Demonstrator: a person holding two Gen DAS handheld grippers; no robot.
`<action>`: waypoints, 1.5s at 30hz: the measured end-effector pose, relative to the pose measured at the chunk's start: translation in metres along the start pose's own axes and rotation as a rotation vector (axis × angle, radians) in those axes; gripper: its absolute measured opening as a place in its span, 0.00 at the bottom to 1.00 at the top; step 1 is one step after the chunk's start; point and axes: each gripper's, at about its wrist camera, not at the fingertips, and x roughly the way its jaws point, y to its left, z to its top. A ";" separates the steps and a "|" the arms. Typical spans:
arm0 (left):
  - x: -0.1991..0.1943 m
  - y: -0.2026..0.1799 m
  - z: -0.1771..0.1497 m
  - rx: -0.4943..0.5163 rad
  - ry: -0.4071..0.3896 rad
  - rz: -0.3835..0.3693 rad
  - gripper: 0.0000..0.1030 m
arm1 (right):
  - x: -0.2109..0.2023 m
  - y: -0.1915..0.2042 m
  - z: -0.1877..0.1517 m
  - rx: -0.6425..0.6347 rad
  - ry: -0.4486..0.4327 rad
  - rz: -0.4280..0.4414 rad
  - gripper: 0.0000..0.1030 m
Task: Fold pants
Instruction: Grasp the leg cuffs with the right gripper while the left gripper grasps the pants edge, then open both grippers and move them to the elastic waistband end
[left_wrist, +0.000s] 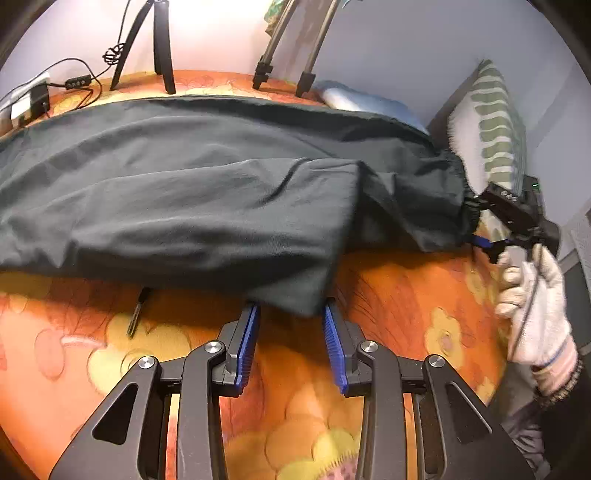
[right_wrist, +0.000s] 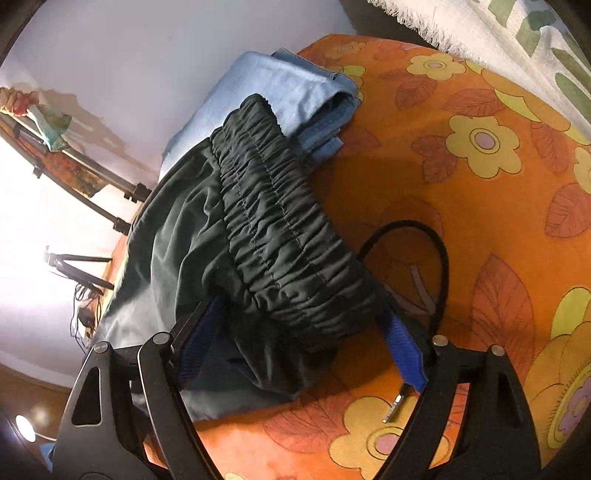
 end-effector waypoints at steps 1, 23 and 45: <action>0.003 0.000 0.002 -0.004 -0.001 0.005 0.32 | -0.001 0.000 0.001 0.007 -0.004 0.008 0.84; -0.046 0.005 0.008 -0.015 -0.107 -0.103 0.04 | -0.056 0.010 0.013 -0.037 -0.099 0.104 0.30; -0.027 -0.013 -0.050 0.068 0.137 -0.201 0.11 | -0.072 -0.020 -0.021 -0.344 -0.093 -0.289 0.45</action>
